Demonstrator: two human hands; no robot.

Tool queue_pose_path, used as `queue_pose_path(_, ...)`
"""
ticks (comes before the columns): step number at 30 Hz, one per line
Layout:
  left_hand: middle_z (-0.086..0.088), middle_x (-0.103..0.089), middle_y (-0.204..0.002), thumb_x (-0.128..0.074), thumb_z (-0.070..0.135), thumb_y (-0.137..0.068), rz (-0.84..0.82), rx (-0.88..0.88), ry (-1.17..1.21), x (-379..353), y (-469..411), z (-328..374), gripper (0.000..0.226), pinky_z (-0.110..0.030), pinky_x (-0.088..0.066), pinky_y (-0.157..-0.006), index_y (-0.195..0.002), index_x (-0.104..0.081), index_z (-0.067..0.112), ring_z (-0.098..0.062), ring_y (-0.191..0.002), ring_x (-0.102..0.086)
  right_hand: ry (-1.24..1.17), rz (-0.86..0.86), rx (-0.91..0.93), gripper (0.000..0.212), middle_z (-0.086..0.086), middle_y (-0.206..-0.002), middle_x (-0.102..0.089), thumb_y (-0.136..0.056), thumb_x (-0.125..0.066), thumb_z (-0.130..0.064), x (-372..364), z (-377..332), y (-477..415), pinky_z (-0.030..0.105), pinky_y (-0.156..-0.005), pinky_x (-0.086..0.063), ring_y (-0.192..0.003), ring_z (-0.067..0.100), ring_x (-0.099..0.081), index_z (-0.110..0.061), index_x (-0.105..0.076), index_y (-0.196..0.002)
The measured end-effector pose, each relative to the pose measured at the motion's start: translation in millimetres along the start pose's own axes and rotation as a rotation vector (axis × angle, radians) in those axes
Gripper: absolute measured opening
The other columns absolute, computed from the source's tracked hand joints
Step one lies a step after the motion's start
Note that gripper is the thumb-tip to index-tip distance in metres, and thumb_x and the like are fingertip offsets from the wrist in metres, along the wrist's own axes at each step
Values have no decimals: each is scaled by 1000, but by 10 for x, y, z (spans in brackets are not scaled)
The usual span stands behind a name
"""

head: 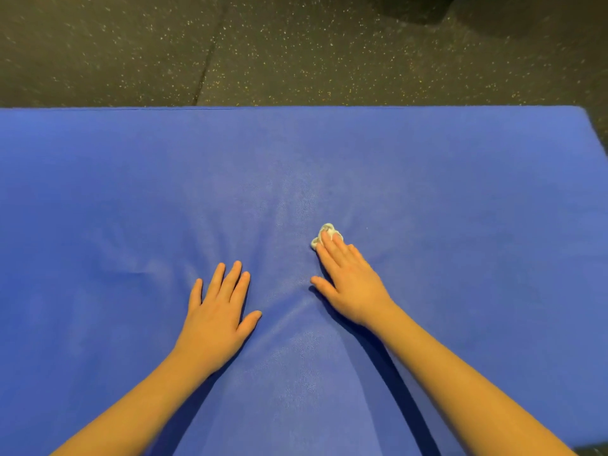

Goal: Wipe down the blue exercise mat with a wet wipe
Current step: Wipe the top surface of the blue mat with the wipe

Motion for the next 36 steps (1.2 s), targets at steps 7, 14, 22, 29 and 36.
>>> queue_pose_path(7,5,8,-160,13,81,-70,-67,13,53,-16,259,180,104,-43,10,-117,-154,-6,22,-14,-142,22,-74,165,-268,65,2,-162,3,-99,-38,-43,-32,86,100,35,-118,-3,-149,19,5,-18,-15,-154)
queue_pose_path(14,5,8,-161,10,70,-72,-82,18,44,-28,405,279,96,-43,9,-118,-154,-4,22,-16,-145,19,-9,140,-234,62,1,-162,1,-99,-27,-47,-98,139,436,36,-119,-5,-149,18,0,-20,-14,-154)
queue_pose_path(22,6,4,-161,7,70,-73,-50,4,84,-88,579,363,96,-44,8,-118,-154,-9,22,-17,-147,14,-72,36,-27,64,-2,-162,-2,-98,-33,-49,-179,-185,955,28,-118,-5,-146,8,7,-19,-20,-153)
queue_pose_path(29,5,-4,-162,5,69,-75,-15,5,108,-91,585,362,93,-45,3,-118,-153,-17,25,-19,-148,6,-130,150,-290,62,-2,-162,-3,-98,-36,-48,-253,-94,1196,29,-118,-2,-149,14,2,-20,-23,-152)
queue_pose_path(36,2,-17,-160,-4,68,-79,33,-17,175,-81,603,362,83,-47,1,-117,-148,-34,31,-23,-149,-4,-117,78,-174,74,-12,-160,-5,-86,-7,-57,-199,-95,1496,29,-118,-5,-147,4,0,-27,-27,-151)
Point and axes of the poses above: each hand's wrist, its own y-axis away from the middle knuckle, its own x-axis out of the back of the hand, z = x × y, the point moved 3 cm from there along -y, towards the middle knuckle
